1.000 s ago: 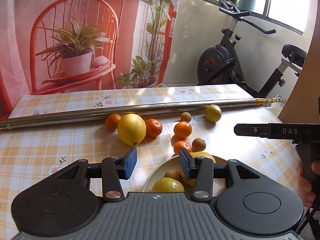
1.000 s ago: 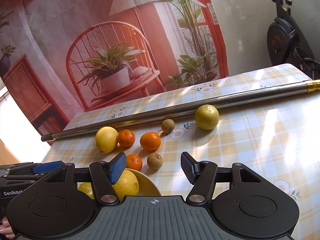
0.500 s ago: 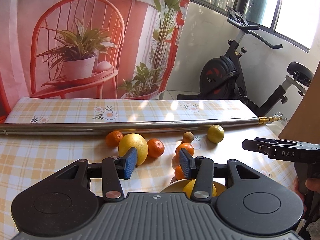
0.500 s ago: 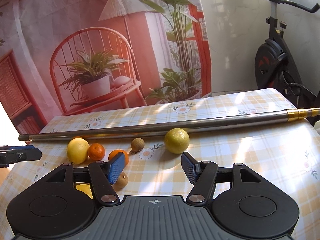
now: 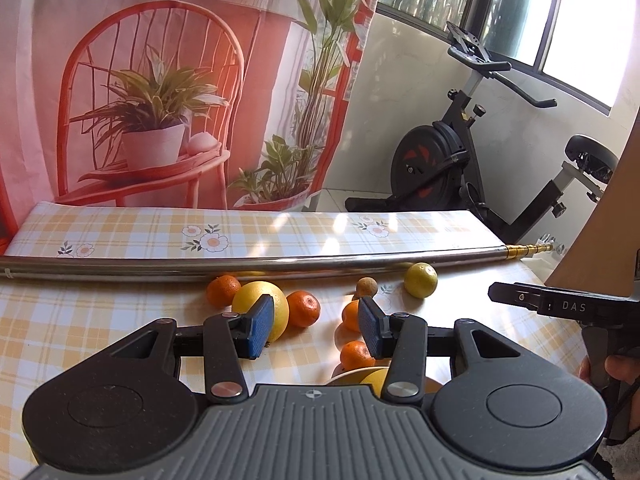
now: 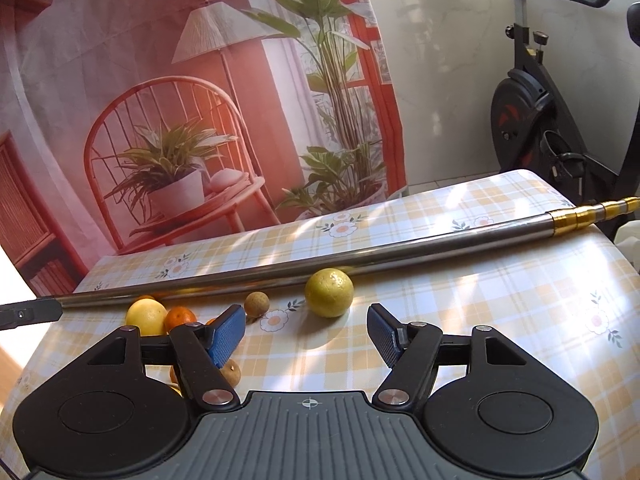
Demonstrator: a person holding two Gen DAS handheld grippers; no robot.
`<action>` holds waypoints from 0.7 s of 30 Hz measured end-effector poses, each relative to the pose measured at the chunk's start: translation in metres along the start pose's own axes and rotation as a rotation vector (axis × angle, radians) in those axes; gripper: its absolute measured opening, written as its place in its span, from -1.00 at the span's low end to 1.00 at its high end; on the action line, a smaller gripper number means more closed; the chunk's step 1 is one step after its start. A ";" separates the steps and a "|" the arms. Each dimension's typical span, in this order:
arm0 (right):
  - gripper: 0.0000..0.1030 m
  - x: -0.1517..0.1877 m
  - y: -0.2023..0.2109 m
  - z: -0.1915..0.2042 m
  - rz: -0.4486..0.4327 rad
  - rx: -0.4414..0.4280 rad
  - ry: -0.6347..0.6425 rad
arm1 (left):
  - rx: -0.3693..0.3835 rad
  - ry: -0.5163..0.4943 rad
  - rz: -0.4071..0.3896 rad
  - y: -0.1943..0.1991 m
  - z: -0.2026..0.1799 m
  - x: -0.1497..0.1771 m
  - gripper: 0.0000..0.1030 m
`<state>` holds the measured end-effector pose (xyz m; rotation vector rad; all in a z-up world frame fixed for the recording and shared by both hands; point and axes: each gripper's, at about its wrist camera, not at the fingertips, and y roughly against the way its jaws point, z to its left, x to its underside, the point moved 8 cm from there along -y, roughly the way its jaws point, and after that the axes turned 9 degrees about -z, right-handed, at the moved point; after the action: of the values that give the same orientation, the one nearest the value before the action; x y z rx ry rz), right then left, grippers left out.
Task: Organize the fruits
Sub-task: 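Withdraw both tools from the plate toward the loose fruit by the rod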
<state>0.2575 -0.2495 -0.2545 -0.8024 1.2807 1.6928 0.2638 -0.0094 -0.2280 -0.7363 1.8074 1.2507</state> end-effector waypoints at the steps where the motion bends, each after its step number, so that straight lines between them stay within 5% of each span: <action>1: 0.29 0.000 0.000 0.000 0.000 0.001 0.005 | 0.007 -0.004 0.008 -0.002 -0.001 0.001 -0.06; 12: 0.39 -0.004 -0.014 -0.007 -0.004 0.006 0.024 | 0.082 -0.027 0.120 -0.047 -0.025 0.011 -0.05; 21: 0.38 -0.004 -0.022 -0.022 -0.013 0.017 0.007 | 0.186 -0.046 0.309 -0.103 -0.059 0.034 -0.06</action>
<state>0.2788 -0.2688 -0.2663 -0.8057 1.2911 1.6681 0.3133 -0.1010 -0.2946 -0.3301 2.0206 1.2581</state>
